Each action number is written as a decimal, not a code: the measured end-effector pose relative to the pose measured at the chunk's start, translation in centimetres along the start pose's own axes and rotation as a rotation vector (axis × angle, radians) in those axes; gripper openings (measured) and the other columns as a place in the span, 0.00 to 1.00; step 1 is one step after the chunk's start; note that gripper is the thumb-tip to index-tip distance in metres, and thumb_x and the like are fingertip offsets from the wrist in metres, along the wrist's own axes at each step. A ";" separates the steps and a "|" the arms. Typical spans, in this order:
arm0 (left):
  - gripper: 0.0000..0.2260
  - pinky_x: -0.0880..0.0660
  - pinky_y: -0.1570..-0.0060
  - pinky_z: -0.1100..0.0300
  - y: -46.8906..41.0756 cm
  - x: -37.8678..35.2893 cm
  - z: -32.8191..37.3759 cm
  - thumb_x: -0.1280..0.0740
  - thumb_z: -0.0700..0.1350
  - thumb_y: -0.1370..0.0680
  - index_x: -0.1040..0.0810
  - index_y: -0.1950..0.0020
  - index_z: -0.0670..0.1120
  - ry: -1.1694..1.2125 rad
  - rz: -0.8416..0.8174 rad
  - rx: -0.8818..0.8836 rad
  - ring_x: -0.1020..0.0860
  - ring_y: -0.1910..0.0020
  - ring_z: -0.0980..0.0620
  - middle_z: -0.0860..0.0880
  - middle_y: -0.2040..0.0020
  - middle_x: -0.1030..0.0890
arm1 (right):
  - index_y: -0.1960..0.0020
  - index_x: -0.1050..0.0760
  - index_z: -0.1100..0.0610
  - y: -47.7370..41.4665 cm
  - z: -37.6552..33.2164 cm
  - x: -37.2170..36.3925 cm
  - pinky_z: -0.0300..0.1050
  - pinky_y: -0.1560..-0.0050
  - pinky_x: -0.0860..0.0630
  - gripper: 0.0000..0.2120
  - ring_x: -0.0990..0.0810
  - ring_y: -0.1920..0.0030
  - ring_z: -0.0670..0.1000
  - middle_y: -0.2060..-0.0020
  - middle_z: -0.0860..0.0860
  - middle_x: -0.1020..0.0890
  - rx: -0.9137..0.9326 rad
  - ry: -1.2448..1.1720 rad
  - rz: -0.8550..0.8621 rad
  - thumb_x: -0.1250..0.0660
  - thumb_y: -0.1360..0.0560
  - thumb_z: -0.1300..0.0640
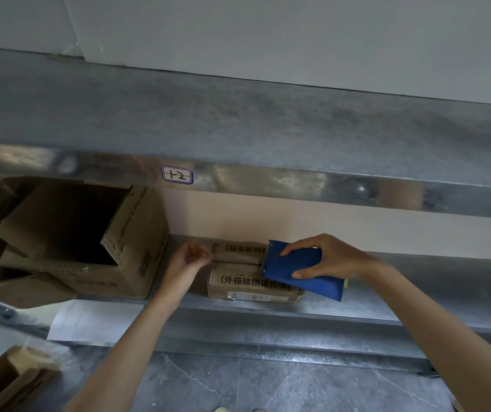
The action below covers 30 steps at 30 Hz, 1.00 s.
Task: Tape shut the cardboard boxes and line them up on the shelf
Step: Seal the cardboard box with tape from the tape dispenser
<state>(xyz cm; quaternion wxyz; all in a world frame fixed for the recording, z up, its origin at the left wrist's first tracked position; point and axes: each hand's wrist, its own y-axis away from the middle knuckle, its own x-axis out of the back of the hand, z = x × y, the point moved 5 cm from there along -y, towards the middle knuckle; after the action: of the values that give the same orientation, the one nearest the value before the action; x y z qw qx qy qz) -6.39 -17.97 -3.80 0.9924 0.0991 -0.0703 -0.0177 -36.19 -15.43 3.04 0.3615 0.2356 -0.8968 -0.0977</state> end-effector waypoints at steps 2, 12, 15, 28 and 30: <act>0.05 0.28 0.54 0.61 -0.2 0.2 -0.4 0.33 0.33 0.22 0.24 0.54 0.42 0.072 0.019 0.069 0.24 0.56 0.51 0.47 0.58 0.21 | 0.44 0.22 0.33 -0.1 0.2 0.0 0.34 0.44 0.25 0.19 0.23 0.45 0.35 0.44 0.31 0.21 -0.002 -0.007 -0.006 0.22 0.33 0.44; 0.01 0.29 0.58 0.58 -1.1 -0.2 -3.4 0.34 0.38 0.20 0.24 0.50 0.43 0.071 0.053 0.228 0.24 0.56 0.50 0.48 0.56 0.22 | 0.44 0.22 0.32 -0.1 0.4 -0.1 0.41 0.40 0.24 0.19 0.23 0.44 0.36 0.43 0.32 0.22 0.002 -0.025 -0.021 0.23 0.32 0.45; 0.02 0.28 0.56 0.56 -0.9 -0.8 -4.3 0.35 0.38 0.19 0.25 0.52 0.43 0.083 0.068 0.229 0.24 0.53 0.48 0.47 0.55 0.22 | 0.44 0.22 0.32 -0.1 0.4 -0.2 0.43 0.38 0.24 0.19 0.24 0.42 0.37 0.42 0.33 0.22 0.002 -0.016 -0.018 0.23 0.32 0.45; 0.10 0.26 0.55 0.64 0.1 -0.1 -3.3 0.28 0.37 0.24 0.24 0.48 0.47 -0.284 0.141 -0.112 0.21 0.53 0.59 0.54 0.53 0.19 | 0.43 0.23 0.32 0.1 0.3 -0.5 0.45 0.38 0.25 0.20 0.24 0.42 0.39 0.41 0.35 0.22 0.008 -0.003 0.011 0.23 0.31 0.46; 0.09 0.28 0.58 0.70 0.2 -0.1 -2.8 0.27 0.38 0.25 0.24 0.50 0.48 -0.313 0.164 -0.174 0.21 0.56 0.63 0.56 0.56 0.19 | 0.42 0.23 0.32 0.1 0.3 -0.6 0.42 0.38 0.26 0.20 0.25 0.41 0.37 0.40 0.34 0.23 0.004 -0.001 -0.002 0.23 0.31 0.45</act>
<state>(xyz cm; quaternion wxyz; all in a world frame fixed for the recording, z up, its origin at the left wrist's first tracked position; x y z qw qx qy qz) -6.07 -17.21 -6.45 0.9723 0.0029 -0.2299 0.0421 -36.11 -15.01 2.50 0.3605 0.2375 -0.8969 -0.0964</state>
